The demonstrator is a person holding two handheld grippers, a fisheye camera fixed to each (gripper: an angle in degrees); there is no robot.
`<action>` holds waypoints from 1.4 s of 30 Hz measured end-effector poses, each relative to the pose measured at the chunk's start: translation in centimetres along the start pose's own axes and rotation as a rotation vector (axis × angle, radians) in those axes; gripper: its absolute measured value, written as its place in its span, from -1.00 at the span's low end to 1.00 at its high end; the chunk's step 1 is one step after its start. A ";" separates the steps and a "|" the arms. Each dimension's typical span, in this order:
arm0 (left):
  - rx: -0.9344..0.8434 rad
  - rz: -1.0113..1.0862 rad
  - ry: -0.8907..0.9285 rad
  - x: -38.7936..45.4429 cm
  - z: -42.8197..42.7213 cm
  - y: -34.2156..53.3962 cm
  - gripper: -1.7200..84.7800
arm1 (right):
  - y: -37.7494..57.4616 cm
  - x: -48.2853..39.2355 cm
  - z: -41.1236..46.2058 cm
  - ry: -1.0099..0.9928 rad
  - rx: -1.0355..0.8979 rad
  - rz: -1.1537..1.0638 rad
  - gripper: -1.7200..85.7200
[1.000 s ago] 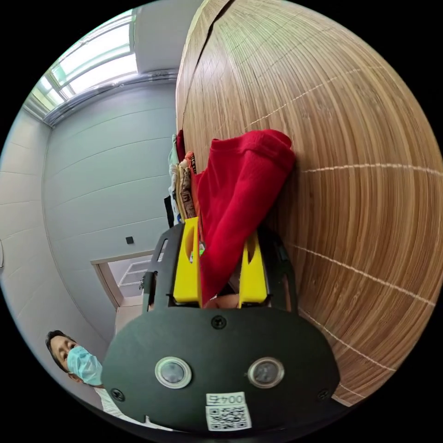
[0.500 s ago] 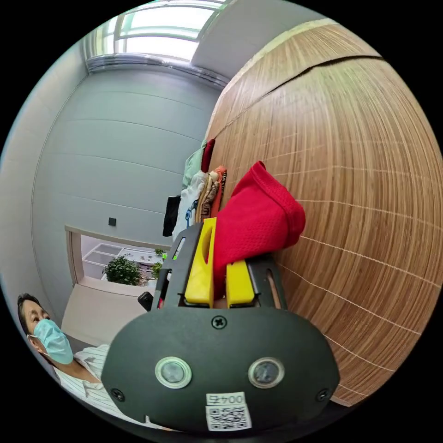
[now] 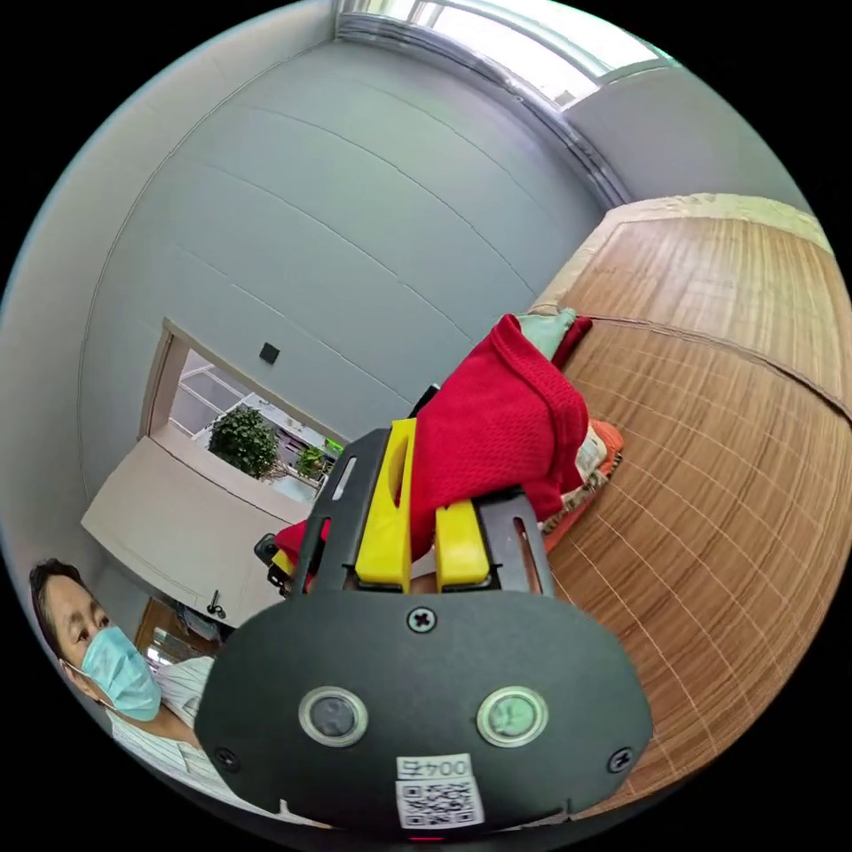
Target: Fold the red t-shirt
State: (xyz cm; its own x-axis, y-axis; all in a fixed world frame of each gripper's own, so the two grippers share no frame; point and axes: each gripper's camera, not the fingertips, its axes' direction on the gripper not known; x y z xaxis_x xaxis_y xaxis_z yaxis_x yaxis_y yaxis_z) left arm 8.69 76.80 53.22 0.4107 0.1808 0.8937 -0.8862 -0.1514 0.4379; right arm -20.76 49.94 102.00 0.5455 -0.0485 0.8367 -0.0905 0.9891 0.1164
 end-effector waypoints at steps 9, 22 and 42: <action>-0.066 -0.138 -0.234 -13.9 -9.0 6.2 -0.84 | -5.6 4.2 20.3 -0.134 -0.059 -0.106 -0.91; 0.207 -1.091 0.174 -29.1 -9.7 27.1 -0.86 | -3.1 20.1 30.9 -0.132 -0.242 0.294 -0.70; 0.122 -0.987 -0.163 -21.4 -7.7 31.9 -0.87 | 12.0 1.6 34.0 0.226 -0.053 -0.298 -0.97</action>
State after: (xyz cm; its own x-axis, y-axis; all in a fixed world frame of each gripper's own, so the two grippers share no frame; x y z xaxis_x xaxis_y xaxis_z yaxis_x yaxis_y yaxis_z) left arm -30.01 75.54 47.34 0.9815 0.1454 0.1246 -0.1098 -0.1060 0.9883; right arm -49.28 57.05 122.91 0.7119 -0.3094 0.6305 0.1403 0.9423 0.3040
